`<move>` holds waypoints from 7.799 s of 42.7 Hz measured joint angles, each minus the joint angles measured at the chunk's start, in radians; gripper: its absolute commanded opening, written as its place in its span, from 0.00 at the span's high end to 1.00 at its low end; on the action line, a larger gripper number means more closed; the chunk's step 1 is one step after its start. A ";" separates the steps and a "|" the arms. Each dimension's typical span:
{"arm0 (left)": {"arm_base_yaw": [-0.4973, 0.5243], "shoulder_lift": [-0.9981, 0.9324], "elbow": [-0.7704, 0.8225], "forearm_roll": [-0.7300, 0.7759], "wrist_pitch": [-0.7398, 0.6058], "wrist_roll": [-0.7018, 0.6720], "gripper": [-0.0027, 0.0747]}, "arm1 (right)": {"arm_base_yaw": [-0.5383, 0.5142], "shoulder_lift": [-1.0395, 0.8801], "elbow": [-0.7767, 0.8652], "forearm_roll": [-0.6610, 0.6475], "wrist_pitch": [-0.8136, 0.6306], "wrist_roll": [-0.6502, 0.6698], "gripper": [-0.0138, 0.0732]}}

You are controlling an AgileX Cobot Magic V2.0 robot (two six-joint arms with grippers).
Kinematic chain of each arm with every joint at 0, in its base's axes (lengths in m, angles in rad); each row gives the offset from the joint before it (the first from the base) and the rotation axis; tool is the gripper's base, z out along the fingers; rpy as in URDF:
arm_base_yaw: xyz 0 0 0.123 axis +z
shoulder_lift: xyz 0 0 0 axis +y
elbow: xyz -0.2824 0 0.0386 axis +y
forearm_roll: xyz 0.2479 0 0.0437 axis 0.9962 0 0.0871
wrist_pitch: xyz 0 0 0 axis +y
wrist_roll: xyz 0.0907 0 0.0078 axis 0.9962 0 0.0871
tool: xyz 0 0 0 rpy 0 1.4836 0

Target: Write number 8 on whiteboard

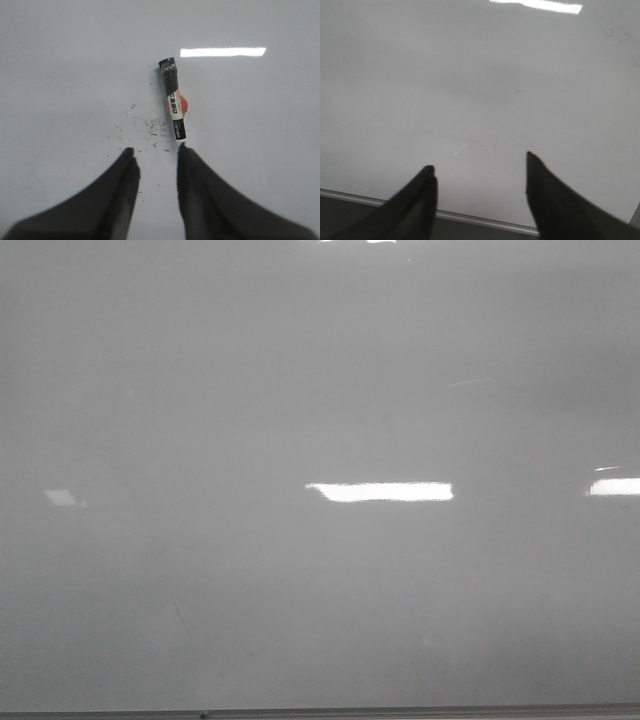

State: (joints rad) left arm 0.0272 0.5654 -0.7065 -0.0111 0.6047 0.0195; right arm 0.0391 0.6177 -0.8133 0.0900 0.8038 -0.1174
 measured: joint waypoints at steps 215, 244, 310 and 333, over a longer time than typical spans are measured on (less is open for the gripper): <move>-0.912 0.824 -0.529 -0.105 0.490 0.661 0.44 | 0.632 0.614 -0.233 0.485 0.078 -0.751 0.92; -0.437 0.298 -0.205 -0.338 0.249 0.521 0.44 | 0.512 0.119 0.072 0.156 -0.203 -0.055 0.92; -0.416 0.323 -0.199 -0.364 0.216 0.517 0.44 | 0.381 0.801 -0.263 -0.015 -0.286 0.011 0.91; -0.416 0.323 -0.199 -0.364 0.216 0.517 0.44 | 0.411 0.818 -0.211 -0.027 -0.311 0.034 0.91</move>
State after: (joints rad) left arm -0.3891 0.8889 -0.9057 -0.3748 0.8210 0.5366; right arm 0.4505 1.4360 -1.0247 0.0626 0.4927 -0.0833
